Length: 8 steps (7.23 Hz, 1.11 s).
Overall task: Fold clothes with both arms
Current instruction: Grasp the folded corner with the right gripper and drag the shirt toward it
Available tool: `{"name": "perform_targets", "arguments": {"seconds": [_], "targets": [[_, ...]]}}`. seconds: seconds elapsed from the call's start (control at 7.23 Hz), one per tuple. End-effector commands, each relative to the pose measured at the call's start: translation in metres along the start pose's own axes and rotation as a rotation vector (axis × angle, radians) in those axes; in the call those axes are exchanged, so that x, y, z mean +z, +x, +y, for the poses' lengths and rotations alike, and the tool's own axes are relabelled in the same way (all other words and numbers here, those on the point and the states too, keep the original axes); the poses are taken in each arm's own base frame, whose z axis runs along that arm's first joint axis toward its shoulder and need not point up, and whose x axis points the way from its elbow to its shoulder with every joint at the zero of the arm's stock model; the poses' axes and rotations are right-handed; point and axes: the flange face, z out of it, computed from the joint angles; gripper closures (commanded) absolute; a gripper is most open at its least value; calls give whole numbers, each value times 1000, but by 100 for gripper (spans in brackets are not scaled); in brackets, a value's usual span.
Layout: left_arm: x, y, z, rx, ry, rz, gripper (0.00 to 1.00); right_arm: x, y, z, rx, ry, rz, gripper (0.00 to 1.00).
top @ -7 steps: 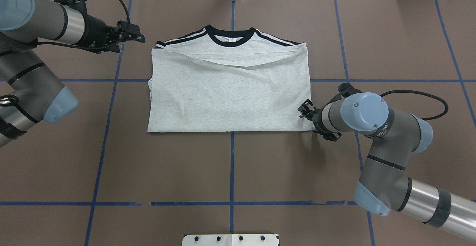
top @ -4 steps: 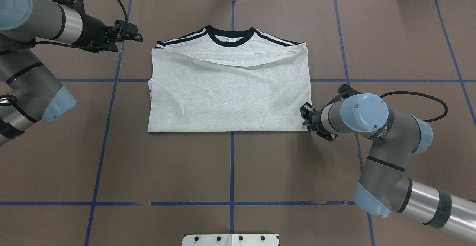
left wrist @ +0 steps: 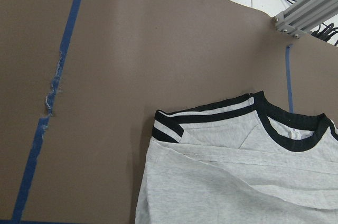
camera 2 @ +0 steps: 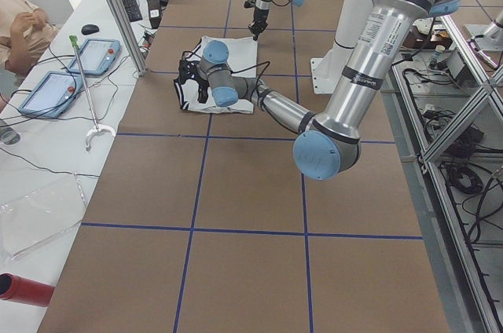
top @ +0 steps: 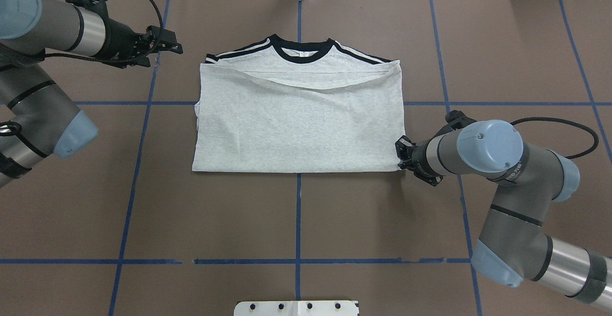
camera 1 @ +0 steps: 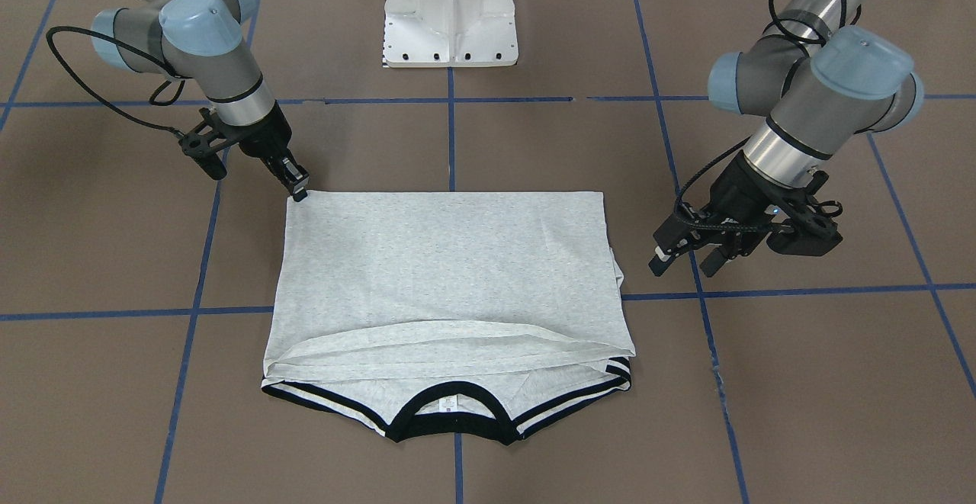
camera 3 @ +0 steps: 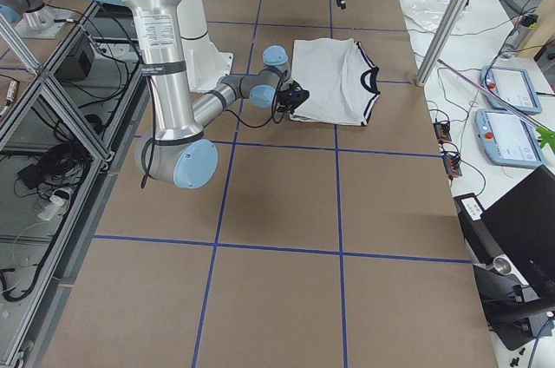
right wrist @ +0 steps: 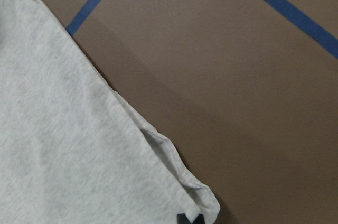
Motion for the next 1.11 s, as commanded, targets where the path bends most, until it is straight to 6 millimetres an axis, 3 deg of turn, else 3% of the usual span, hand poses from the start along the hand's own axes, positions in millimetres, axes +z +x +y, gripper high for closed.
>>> {"name": "perform_targets", "arguments": {"seconds": [0.0, 0.14, 0.28, 0.41, 0.55, 0.83, 0.97], "targets": [[-18, 25, 6, 1, 7, 53, 0, -58, 22, 12, 4, -73, 41, 100], [-30, 42, 18, -19, -7, 87, 0, -78, 44, 20, 8, -194, 117, 100], [-36, 61, 46, -67, -62, 127, 0, -76, 66, 35, -4, -309, 204, 100], [-51, 62, 64, -128, -97, 147, 0, -89, 74, 63, -32, -437, 258, 100], [-72, 65, 82, -138, -180, 177, 0, -78, 106, 120, -109, -543, 360, 100], [-98, 79, 126, -183, -261, 219, 0, -82, 141, 163, -179, -614, 438, 100], [-86, 82, 152, -240, -288, 203, 0, -83, 148, 173, -193, -630, 452, 46]]}}
